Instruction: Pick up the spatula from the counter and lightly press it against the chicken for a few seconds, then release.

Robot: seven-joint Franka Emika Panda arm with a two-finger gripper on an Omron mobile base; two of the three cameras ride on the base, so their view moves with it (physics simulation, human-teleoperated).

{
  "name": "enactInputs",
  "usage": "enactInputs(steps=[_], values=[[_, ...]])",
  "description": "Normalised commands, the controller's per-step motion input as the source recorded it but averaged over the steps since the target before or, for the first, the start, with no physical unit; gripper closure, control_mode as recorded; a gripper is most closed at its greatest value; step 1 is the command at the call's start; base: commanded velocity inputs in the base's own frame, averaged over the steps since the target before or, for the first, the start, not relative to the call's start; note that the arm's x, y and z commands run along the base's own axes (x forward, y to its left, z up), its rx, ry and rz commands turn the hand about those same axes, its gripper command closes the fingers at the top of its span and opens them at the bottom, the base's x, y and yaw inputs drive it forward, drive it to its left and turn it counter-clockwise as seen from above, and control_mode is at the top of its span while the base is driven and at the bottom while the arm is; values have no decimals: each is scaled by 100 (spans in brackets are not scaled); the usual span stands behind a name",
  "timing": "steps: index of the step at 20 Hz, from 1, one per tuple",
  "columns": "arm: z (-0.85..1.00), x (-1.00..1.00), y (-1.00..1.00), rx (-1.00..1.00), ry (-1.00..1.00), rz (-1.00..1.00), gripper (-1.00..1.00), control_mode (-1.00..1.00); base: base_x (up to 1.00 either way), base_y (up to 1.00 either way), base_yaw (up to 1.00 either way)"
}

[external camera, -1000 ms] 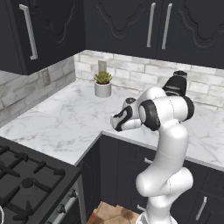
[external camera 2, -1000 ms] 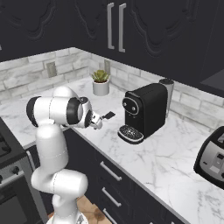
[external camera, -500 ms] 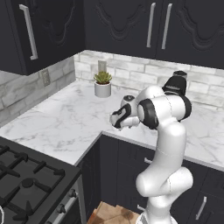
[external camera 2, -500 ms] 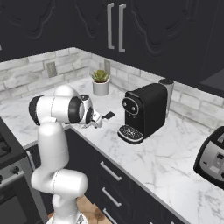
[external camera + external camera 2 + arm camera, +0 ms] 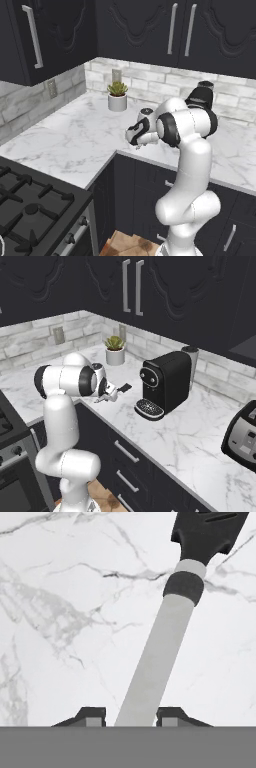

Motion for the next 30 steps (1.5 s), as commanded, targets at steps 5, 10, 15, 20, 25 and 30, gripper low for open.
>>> enactInputs(steps=[5,10,15,20,25,30], values=[[6,-8,5,0,-1,0,100,-100,0,0,0],[26,-29,0,0,-4,0,100,-100,0,0,0],[31,-48,0,1,-3,0,100,-100,0,0,0],[41,-51,0,6,0,3,100,-100,0,0,0],[45,-50,0,8,0,4,100,-100,0,0,0],[38,-52,0,6,4,2,100,-100,0,0,0]])
